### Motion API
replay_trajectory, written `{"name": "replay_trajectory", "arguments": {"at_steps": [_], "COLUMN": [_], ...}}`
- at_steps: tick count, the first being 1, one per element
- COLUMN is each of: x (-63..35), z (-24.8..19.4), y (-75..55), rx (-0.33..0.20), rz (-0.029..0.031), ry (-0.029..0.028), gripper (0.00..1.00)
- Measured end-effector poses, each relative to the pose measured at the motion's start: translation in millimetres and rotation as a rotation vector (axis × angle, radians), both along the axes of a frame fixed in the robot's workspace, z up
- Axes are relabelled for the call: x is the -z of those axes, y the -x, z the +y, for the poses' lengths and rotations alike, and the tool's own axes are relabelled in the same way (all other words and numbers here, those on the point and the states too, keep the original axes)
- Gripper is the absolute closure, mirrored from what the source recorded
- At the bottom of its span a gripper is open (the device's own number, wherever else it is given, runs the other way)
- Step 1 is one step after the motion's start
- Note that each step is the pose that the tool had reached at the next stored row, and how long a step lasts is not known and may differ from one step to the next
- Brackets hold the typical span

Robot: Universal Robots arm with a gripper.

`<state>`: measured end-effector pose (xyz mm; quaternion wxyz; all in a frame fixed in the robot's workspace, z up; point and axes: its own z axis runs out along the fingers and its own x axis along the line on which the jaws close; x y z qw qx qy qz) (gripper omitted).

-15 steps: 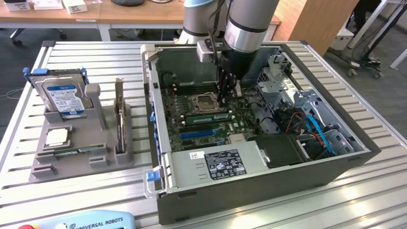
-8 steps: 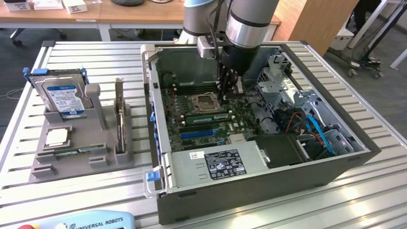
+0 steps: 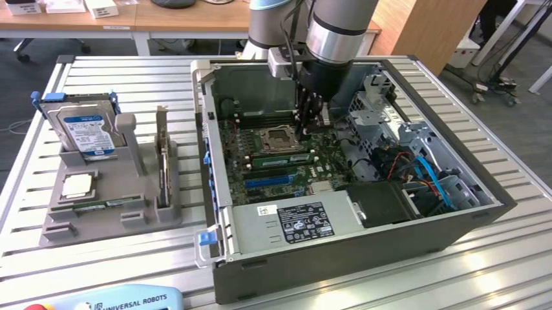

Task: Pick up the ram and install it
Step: 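Press down the ram until it locks into place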

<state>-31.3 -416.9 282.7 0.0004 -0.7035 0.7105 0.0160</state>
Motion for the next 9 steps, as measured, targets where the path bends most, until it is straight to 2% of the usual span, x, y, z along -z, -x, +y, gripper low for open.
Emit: {"name": "replay_trajectory", "arguments": {"at_steps": [8,9], "x": [0.0,0.0], "z": [0.0,0.0], "y": [0.0,0.0], "rx": [0.000,0.000], "rz": [0.0000,0.0000], "ry": [0.0000,0.0000], "gripper": [0.76,0.83]}}
